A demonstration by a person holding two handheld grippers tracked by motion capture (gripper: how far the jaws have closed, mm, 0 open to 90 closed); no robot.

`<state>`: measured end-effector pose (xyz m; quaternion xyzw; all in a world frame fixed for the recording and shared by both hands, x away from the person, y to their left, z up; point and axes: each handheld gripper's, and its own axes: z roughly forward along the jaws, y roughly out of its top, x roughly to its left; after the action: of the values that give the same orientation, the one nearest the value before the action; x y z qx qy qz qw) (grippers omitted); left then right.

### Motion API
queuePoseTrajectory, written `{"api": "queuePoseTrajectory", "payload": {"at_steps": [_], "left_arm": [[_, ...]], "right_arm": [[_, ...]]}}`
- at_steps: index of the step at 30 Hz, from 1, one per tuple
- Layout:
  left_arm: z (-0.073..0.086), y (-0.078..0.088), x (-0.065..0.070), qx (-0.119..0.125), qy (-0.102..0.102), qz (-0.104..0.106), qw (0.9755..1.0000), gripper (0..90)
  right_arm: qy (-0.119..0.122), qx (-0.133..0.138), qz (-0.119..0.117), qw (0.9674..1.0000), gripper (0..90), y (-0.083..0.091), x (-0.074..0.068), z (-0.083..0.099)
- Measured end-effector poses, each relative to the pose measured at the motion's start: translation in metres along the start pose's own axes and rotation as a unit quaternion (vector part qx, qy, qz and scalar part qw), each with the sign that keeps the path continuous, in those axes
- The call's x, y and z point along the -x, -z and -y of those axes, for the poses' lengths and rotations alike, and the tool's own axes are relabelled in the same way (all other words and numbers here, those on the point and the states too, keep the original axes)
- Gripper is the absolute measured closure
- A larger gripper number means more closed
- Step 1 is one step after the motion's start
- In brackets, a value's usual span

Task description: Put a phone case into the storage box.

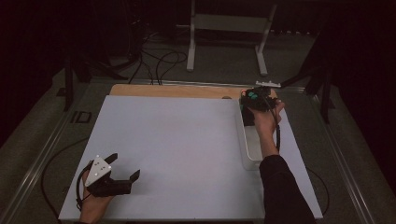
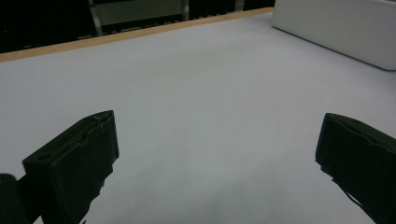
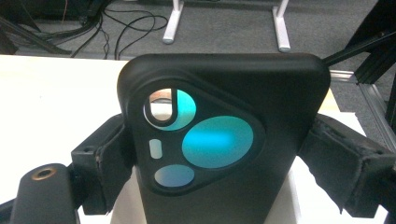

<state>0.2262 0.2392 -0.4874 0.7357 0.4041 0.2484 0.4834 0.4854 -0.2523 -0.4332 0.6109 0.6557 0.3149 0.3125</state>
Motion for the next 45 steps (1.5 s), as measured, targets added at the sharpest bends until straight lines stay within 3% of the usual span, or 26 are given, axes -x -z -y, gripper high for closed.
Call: {"api": "queuePoseTrajectory", "payload": {"at_steps": [16,20,24,41,45], "left_arm": [[0.001,-0.001,0.0,-0.003,0.001,0.001,1.0,0.0],[0.001,-0.001,0.0,-0.004,0.0,0.002,1.0,0.0],[0.001,-0.001,0.0,-0.003,0.002,0.001,1.0,0.0],[0.001,-0.001,0.001,-0.003,0.001,0.002,1.0,0.0],[0.001,-0.001,0.001,-0.003,0.001,0.002,1.0,0.0]], "right_arm": [[0.0,0.008,0.001,1.0,12.9,-0.007,-0.002,0.0],[-0.004,-0.005,-0.021,0.9998,9.4,-0.01,-0.002,0.001],[-0.007,-0.004,-0.017,0.9998,8.9,-0.01,-0.003,0.002],[-0.013,0.014,-0.024,0.9995,8.3,0.001,0.004,0.001],[-0.003,0.016,-0.029,0.9995,8.3,0.005,0.003,0.003]]}}
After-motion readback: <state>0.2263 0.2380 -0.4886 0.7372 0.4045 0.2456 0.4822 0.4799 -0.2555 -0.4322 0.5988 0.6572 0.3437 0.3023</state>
